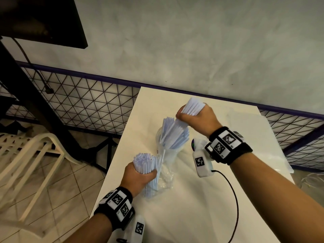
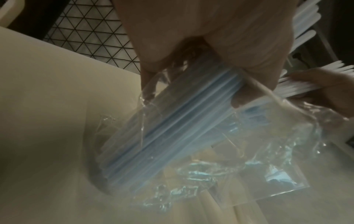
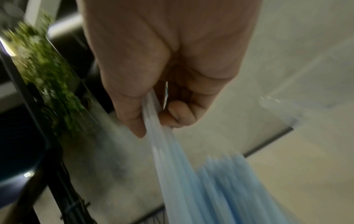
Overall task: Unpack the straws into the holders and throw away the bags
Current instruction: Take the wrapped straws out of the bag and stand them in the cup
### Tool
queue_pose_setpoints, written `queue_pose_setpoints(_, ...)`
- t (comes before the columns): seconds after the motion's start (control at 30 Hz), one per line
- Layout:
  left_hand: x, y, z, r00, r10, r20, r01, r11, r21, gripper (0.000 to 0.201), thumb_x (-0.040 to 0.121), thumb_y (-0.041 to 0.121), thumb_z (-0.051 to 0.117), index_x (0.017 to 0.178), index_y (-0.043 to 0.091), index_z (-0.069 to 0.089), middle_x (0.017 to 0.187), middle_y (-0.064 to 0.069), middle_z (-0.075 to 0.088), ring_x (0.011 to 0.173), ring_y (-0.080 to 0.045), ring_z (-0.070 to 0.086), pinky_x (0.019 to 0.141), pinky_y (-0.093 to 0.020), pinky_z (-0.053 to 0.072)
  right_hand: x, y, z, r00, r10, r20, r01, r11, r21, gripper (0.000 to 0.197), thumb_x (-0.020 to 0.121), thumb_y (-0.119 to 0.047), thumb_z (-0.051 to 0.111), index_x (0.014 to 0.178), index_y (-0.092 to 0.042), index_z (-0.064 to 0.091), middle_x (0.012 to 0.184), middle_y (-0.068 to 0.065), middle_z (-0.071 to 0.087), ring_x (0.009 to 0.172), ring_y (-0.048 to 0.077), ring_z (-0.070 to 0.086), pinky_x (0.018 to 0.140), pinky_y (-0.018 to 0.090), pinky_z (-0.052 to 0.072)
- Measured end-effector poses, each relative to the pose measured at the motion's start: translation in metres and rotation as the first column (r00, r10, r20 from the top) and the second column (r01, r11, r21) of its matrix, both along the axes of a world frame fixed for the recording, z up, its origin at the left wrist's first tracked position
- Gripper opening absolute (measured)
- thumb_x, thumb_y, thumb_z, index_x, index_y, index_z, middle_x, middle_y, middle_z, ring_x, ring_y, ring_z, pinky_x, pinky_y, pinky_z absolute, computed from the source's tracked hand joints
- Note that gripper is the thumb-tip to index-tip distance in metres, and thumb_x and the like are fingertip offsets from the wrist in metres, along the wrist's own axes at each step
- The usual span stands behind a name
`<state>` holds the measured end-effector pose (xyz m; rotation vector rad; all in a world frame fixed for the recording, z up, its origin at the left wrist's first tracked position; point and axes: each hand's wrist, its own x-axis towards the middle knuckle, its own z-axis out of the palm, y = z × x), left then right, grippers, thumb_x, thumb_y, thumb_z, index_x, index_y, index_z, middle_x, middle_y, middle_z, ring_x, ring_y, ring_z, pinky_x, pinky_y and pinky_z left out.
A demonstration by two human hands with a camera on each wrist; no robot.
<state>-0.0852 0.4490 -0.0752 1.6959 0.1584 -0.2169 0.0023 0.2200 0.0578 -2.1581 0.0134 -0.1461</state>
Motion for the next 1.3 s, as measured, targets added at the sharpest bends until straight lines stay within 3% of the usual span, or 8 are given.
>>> queue_pose_setpoints(0.17, -0.001, 0.000, -0.002, 1.000, 0.002, -0.013, -0.002, 1.000, -0.023, 0.028, 0.060, 0.017, 0.084, 0.081, 0.022, 0.067, 0.080, 0.001, 0.072, 0.068, -0.003, 0.069, 0.061, -0.015, 0.052, 0.002, 0.012, -0.026, 0.997, -0.062, 0.056, 0.065, 0.996, -0.057, 0.069, 0.076, -0.040, 0.084, 0.134, -0.025, 0.051, 0.126, -0.009, 0.056, 0.102, 0.009, 0.056, 0.079, 0.018, 0.044)
queue_pose_setpoints(0.3, 0.000, 0.001, -0.005, 1.000, -0.002, -0.014, 0.001, 0.999, -0.035, 0.031, 0.054, 0.025, 0.079, 0.082, 0.020, 0.068, 0.082, 0.000, 0.074, 0.071, -0.006, 0.070, 0.062, -0.015, 0.052, -0.004, 0.023, -0.043, 0.960, 0.211, 0.183, -0.112, 0.891, -0.439, 0.063, 0.098, -0.049, 0.047, 0.148, -0.011, 0.039, 0.153, 0.008, 0.043, 0.140, 0.023, 0.041, 0.112, 0.037, 0.036)
queue_pose_setpoints(0.47, 0.001, 0.000, -0.004, 1.000, -0.002, -0.002, 0.001, 0.999, -0.046, 0.031, 0.053, 0.024, 0.079, 0.081, 0.023, 0.066, 0.082, 0.004, 0.072, 0.070, -0.001, 0.069, 0.061, -0.010, 0.052, -0.013, 0.029, -0.069, 0.945, 0.327, 0.001, -0.232, 0.672, -0.703, 0.072, 0.098, -0.053, 0.009, 0.153, -0.013, 0.032, 0.160, 0.003, 0.033, 0.151, 0.020, 0.022, 0.119, 0.039, 0.023)
queue_pose_setpoints(0.67, 0.002, 0.001, -0.007, 1.000, -0.015, 0.002, 0.015, 0.999, -0.043, 0.028, 0.060, 0.016, 0.083, 0.082, 0.022, 0.067, 0.084, 0.000, 0.073, 0.072, -0.004, 0.070, 0.063, -0.013, 0.052, -0.013, 0.031, -0.051, 0.970, 0.217, 0.112, -0.132, 0.850, -0.510, 0.058, 0.101, -0.047, 0.021, 0.145, -0.016, 0.044, 0.154, 0.002, 0.043, 0.145, 0.019, 0.033, 0.115, 0.039, 0.027)
queue_pose_setpoints(0.77, 0.002, 0.002, -0.009, 1.000, -0.011, 0.000, 0.011, 0.999, -0.049, 0.030, 0.055, 0.024, 0.080, 0.082, 0.021, 0.068, 0.083, 0.001, 0.074, 0.074, -0.007, 0.071, 0.067, -0.020, 0.053, -0.030, 0.035, -0.034, 0.910, 0.347, 0.224, -0.232, 0.878, -0.419, 0.033, 0.097, -0.016, 0.041, 0.118, -0.009, 0.065, 0.120, 0.006, 0.066, 0.111, 0.019, 0.059, 0.096, 0.032, 0.046)
queue_pose_setpoints(0.93, 0.000, 0.005, -0.017, 1.000, -0.025, 0.005, 0.025, 0.999, -0.044, 0.035, 0.056, 0.022, 0.082, 0.088, 0.018, 0.069, 0.085, 0.000, 0.075, 0.079, -0.011, 0.072, 0.073, -0.023, 0.055, -0.082, 0.036, -0.036, 0.924, 0.379, -0.053, -0.370, 0.850, -0.375, 0.032, 0.093, -0.010, 0.052, 0.123, -0.014, 0.062, 0.110, -0.002, 0.066, 0.075, -0.005, 0.050, 0.078, 0.019, 0.041)
queue_pose_setpoints(1.1, -0.004, 0.004, -0.015, 0.994, -0.095, 0.051, 0.097, 0.995, -0.028, 0.024, 0.068, 0.004, 0.081, 0.086, 0.015, 0.070, 0.081, -0.002, 0.075, 0.077, -0.012, 0.072, 0.069, -0.019, 0.056, -0.108, 0.040, -0.072, 0.913, 0.294, -0.283, -0.384, 0.852, -0.355, 0.063, 0.091, -0.024, 0.063, 0.148, -0.020, 0.036, 0.122, -0.005, 0.052, 0.078, 0.003, 0.047, 0.076, 0.015, 0.035)
queue_pose_setpoints(1.3, -0.002, 0.005, -0.017, 0.991, -0.122, 0.058, 0.126, 0.990, -0.070, 0.050, 0.053, 0.038, 0.080, 0.097, 0.016, 0.071, 0.092, -0.002, 0.075, 0.086, -0.013, 0.072, 0.078, -0.026, 0.057, -0.104, 0.045, -0.088, 0.895, 0.390, -0.218, -0.426, 0.891, -0.157, 0.055, 0.075, -0.028, 0.083, 0.126, -0.022, 0.062, 0.108, -0.007, 0.050, 0.087, -0.015, 0.047, 0.075, 0.003, 0.034)
